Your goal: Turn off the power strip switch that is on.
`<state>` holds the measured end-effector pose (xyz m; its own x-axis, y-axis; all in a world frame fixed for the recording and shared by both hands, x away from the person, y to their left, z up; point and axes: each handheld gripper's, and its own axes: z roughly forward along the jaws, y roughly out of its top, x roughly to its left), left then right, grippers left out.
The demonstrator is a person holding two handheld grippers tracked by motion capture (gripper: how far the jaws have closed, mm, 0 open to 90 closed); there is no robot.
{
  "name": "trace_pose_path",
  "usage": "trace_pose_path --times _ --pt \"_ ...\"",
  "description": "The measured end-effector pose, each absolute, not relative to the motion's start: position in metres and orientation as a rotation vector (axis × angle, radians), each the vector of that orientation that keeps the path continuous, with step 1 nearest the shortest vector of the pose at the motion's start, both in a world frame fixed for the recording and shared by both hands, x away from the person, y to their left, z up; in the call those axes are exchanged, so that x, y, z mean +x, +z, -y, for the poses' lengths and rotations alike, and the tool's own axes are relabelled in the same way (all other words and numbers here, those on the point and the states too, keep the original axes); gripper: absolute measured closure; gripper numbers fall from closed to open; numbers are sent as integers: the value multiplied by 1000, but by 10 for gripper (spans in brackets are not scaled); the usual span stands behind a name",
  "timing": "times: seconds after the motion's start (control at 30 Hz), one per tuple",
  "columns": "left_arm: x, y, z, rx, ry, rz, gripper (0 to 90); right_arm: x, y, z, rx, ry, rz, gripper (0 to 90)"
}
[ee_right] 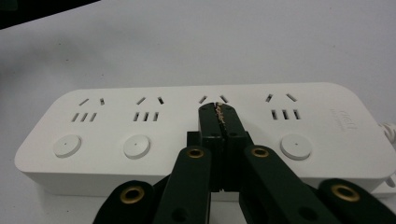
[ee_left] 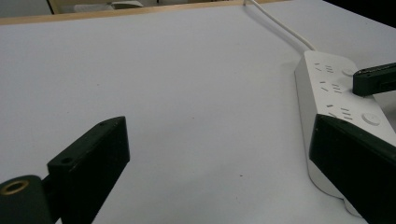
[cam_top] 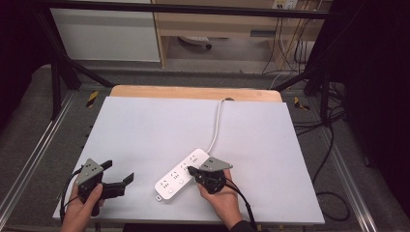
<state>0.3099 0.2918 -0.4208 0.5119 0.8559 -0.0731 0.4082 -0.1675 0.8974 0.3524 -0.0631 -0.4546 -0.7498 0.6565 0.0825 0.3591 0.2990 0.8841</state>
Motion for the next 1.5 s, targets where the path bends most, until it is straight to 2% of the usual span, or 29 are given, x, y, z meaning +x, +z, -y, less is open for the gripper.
trace_pose_path --times 1.5 --pt "309 -420 -292 1775 579 -1062 49 352 -454 61 893 1401 -2284 900"
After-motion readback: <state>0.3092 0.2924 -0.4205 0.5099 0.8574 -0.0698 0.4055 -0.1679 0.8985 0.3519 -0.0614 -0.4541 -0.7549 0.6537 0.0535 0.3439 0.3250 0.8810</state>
